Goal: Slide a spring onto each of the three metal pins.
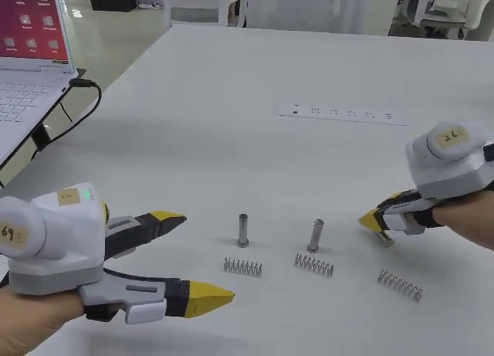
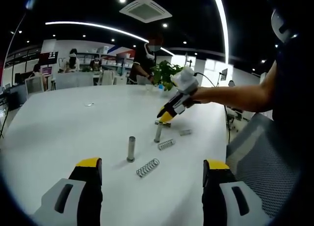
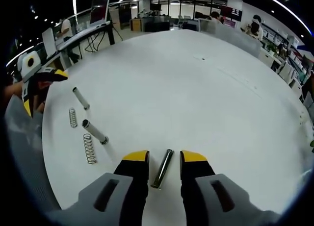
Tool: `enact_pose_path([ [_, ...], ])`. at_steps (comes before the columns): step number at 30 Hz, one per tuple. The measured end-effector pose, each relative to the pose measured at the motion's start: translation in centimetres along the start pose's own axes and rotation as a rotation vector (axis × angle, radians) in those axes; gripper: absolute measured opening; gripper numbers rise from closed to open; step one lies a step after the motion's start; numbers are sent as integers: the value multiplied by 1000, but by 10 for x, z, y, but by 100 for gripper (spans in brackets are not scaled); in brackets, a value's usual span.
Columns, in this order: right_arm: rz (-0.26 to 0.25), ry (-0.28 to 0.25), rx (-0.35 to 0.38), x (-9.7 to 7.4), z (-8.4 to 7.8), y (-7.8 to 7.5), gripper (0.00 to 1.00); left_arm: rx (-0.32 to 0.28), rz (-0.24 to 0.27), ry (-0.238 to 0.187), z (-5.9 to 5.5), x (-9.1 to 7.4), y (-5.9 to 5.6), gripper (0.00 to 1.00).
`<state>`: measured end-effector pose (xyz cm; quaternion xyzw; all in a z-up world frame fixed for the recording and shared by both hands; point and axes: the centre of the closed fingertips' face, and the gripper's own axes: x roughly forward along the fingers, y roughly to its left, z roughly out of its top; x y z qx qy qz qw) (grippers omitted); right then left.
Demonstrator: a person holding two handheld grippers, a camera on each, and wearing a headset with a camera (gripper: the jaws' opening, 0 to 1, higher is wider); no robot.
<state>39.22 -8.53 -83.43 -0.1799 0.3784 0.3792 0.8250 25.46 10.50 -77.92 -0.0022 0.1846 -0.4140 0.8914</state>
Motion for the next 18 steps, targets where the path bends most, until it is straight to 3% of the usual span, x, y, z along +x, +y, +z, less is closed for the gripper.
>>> enact_pose_path([
  [18, -28, 54, 27, 9, -5, -4, 15, -1, 1, -1, 0, -2, 1, 80],
])
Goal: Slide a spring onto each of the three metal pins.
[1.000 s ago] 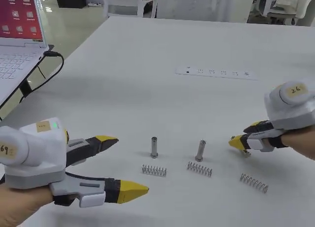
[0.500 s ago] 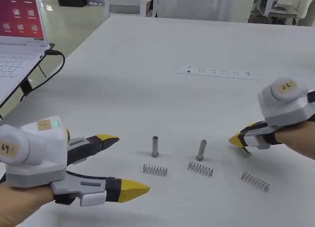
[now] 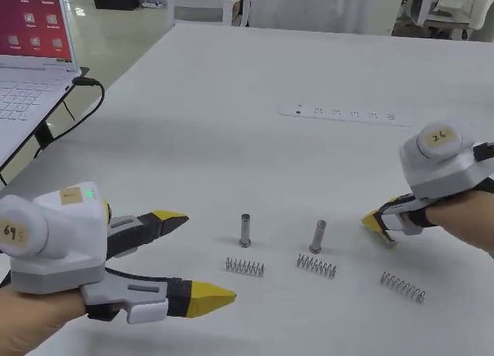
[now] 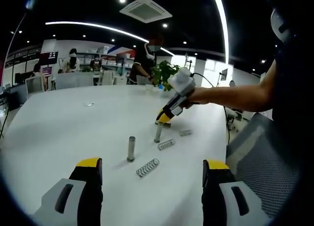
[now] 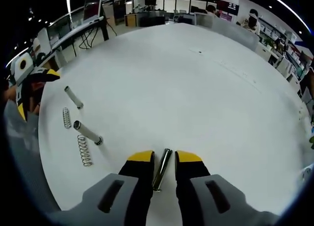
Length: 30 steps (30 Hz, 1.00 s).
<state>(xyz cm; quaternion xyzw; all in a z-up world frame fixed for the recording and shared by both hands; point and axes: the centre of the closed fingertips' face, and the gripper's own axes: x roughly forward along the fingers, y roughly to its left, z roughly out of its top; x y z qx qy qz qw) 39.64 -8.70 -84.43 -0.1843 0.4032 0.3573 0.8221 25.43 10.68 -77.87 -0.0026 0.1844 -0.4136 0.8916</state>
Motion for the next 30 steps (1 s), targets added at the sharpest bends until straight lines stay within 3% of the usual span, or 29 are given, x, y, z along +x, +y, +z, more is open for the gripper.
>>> enact_pose_path([
  [30, -9, 49, 26, 6, -5, -3, 9, 10, 3, 16, -2, -2, -1, 74],
])
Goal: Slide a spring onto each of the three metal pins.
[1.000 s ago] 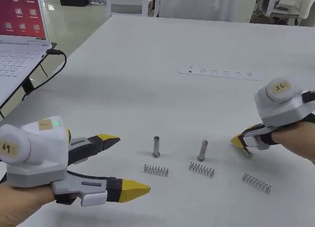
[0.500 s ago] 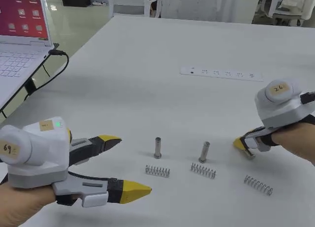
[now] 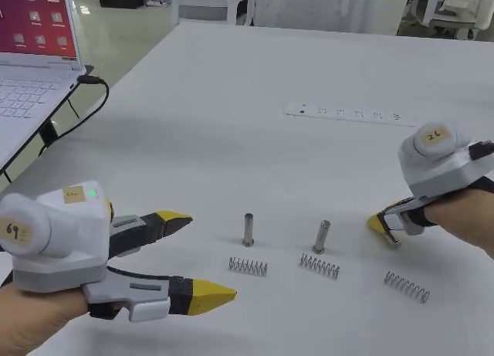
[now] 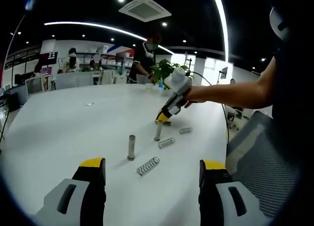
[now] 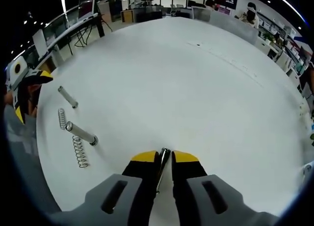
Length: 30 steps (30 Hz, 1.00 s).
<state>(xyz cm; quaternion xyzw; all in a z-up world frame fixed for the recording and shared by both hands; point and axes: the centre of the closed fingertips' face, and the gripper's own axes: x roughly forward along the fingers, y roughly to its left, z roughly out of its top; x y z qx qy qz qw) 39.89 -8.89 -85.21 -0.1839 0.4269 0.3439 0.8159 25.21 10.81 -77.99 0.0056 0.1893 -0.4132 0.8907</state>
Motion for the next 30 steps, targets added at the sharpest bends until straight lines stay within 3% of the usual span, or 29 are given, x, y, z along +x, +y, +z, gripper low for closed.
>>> enact_pose_path([
  [19, -40, 6, 19, 0, 0, 0, 6, 2, -2, -4, 0, 2, 1, 75],
  [30, -40, -26, 43, -5, 5, 1, 6, 4, -5, -6, 1, 2, 1, 74],
])
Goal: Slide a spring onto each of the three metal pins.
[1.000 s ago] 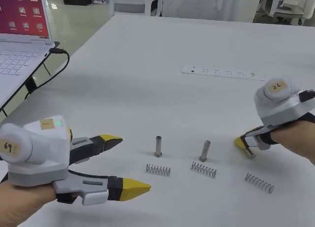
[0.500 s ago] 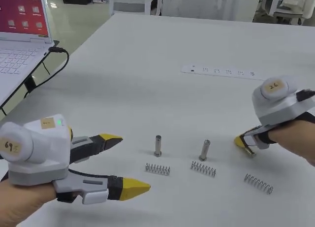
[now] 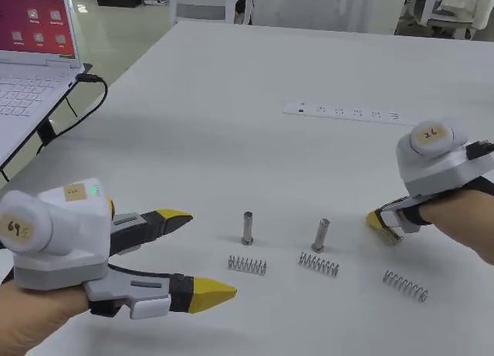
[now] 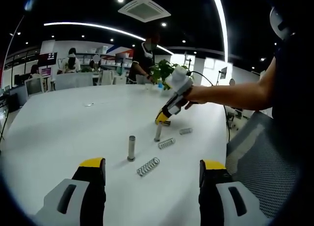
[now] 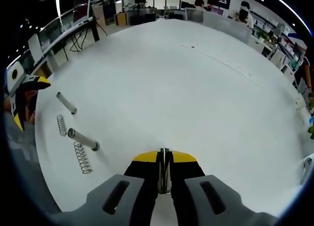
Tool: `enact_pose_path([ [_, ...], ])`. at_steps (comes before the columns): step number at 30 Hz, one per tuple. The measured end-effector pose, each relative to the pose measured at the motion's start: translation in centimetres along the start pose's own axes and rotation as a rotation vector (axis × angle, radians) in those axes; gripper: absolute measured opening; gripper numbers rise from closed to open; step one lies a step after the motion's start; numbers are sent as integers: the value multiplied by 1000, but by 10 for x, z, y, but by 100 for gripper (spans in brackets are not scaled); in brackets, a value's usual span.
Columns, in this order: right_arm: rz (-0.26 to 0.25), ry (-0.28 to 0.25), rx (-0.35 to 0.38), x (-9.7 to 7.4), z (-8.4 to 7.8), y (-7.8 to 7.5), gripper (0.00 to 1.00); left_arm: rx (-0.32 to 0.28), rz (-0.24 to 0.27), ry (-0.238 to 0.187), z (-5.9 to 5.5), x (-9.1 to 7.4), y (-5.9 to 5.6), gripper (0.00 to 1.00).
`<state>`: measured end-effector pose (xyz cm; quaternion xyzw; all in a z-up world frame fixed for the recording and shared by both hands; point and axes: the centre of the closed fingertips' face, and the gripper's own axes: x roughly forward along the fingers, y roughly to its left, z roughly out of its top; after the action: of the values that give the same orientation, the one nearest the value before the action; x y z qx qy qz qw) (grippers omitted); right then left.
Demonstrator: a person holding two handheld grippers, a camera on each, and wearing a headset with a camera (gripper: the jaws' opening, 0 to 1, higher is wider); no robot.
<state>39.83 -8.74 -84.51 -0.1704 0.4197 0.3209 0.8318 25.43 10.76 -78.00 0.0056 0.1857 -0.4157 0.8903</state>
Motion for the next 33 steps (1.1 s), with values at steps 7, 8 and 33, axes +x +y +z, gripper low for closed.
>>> enact_pose_path([
  [7, -7, -16, -8, -9, 3, 0, 6, 2, 0, 1, 0, 0, 0, 74],
  [8, -6, -18, -9, -11, 4, 0, 6, 4, -1, 2, 1, 0, -1, 74],
  [33, -8, -53, -12, -40, -4, 5, 5, 21, -7, 8, 3, 0, -5, 73],
])
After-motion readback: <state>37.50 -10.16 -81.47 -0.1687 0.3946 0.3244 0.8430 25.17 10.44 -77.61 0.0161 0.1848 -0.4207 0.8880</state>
